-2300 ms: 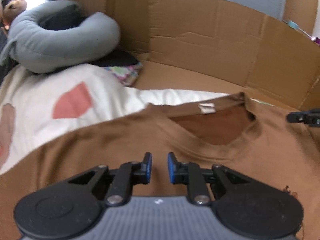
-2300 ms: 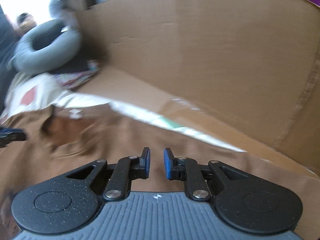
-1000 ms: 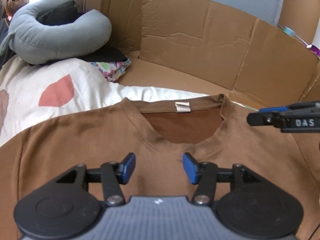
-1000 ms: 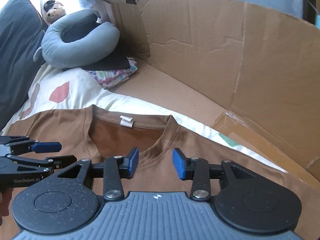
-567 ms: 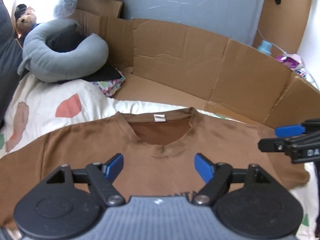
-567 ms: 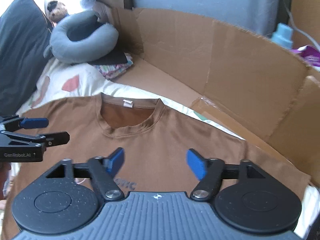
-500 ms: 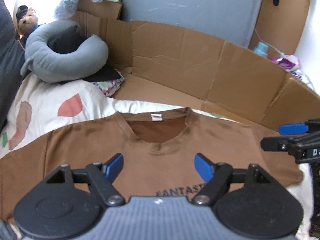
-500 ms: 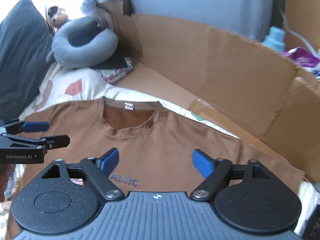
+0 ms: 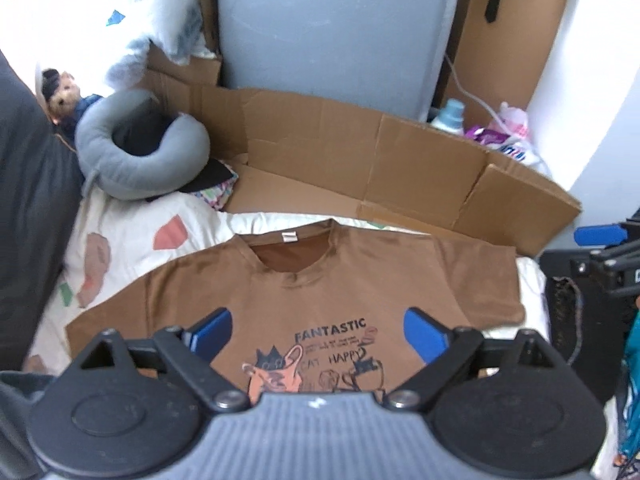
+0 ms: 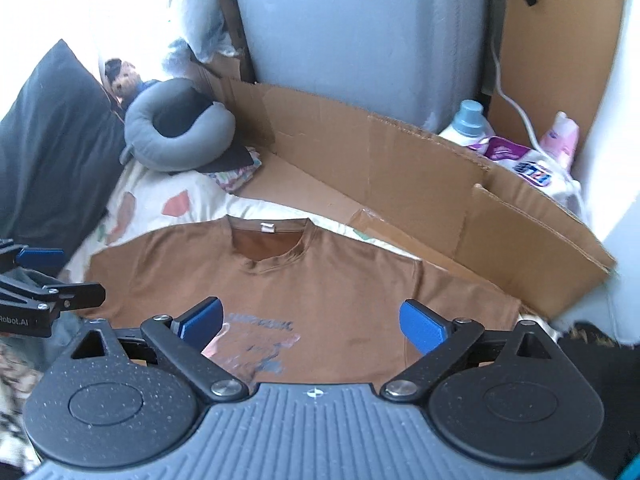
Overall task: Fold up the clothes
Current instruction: 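Raise both open tools above the flattened shirt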
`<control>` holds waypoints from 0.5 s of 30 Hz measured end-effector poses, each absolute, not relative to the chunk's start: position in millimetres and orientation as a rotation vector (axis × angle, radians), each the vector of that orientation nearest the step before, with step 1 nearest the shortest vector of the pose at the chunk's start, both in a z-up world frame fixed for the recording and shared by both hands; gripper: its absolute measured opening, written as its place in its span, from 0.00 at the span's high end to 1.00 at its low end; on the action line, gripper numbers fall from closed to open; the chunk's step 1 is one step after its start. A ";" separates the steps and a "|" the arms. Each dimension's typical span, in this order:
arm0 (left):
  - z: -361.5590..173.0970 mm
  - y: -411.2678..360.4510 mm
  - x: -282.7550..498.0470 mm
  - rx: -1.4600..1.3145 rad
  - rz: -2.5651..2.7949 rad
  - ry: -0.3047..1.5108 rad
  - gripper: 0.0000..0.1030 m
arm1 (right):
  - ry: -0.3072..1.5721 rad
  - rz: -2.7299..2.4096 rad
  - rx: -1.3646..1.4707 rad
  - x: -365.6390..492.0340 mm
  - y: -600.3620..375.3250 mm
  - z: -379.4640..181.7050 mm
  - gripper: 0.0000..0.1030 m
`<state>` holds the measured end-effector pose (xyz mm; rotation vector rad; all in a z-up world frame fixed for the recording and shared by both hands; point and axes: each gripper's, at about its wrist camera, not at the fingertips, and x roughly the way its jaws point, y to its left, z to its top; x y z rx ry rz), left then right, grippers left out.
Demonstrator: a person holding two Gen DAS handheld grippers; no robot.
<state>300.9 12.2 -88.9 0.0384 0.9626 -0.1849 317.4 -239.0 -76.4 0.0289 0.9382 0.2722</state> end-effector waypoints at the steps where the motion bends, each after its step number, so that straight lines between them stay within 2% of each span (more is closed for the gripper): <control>1: -78.8 13.5 295.1 0.033 -0.187 0.969 0.05 | 0.938 0.272 0.030 310.6 -240.5 -64.7 0.03; 7: -26.0 13.8 257.9 0.099 -0.173 1.018 0.03 | 0.906 0.257 0.037 261.3 -254.0 -0.2 0.01; 15: 11.8 10.4 221.7 0.155 -0.169 1.074 0.03 | 0.927 0.197 0.190 209.7 -286.6 57.0 0.01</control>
